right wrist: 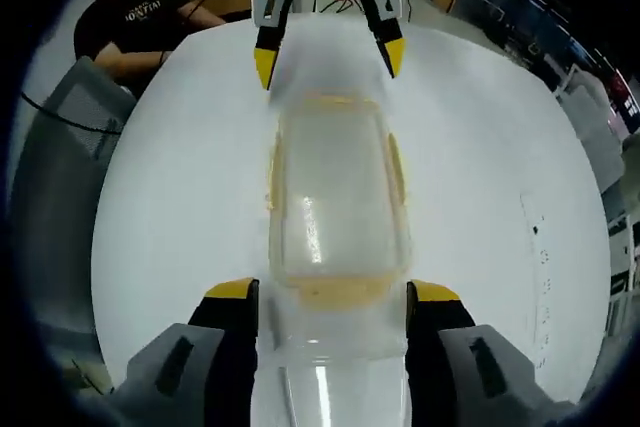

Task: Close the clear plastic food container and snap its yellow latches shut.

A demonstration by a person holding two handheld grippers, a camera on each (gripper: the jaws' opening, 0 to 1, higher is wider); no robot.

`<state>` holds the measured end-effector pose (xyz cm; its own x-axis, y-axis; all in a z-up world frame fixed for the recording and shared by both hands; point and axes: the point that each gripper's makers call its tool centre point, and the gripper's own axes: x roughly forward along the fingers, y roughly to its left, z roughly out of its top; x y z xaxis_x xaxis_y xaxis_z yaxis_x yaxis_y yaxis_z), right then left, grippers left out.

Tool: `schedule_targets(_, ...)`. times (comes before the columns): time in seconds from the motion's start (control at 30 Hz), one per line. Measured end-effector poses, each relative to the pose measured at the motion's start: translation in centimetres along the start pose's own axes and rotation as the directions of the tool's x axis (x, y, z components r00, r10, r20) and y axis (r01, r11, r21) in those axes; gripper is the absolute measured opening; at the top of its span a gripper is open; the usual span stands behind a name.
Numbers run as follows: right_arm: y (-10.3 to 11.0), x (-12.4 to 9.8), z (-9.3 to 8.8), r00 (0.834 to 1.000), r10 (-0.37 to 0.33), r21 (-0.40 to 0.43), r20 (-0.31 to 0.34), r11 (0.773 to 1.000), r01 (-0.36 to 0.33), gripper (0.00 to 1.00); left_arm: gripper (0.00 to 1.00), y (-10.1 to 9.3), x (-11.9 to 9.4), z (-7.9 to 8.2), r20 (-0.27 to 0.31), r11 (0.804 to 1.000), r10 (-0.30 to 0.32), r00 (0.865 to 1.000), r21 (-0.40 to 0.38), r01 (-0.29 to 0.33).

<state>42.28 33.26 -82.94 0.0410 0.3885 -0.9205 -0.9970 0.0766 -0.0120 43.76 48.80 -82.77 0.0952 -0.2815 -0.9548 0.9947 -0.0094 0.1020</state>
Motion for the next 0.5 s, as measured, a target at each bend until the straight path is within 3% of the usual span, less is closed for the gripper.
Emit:
schedule_targets(0.2,0.1,1.0,-0.8,0.998,0.038,-0.01,-0.047,0.999,-0.038,0.55,0.66,-0.1,0.9,0.5,0.034,1.0,-0.03,0.999,-0.004,0.031)
schedule_targets(0.27,0.0,1.1,-0.7,0.998,0.037,-0.041,-0.047,0.998,-0.039,0.54,0.59,0.1,1.1,0.7,0.041,0.998,-0.029,0.999,0.058,0.027)
schedule_targets(0.5,0.3,1.6,-1.1,0.996,0.058,-0.025,-0.061,0.998,-0.06,0.48,0.46,-0.7,1.8,0.2,0.028,0.995,-0.091,0.995,0.033,0.091)
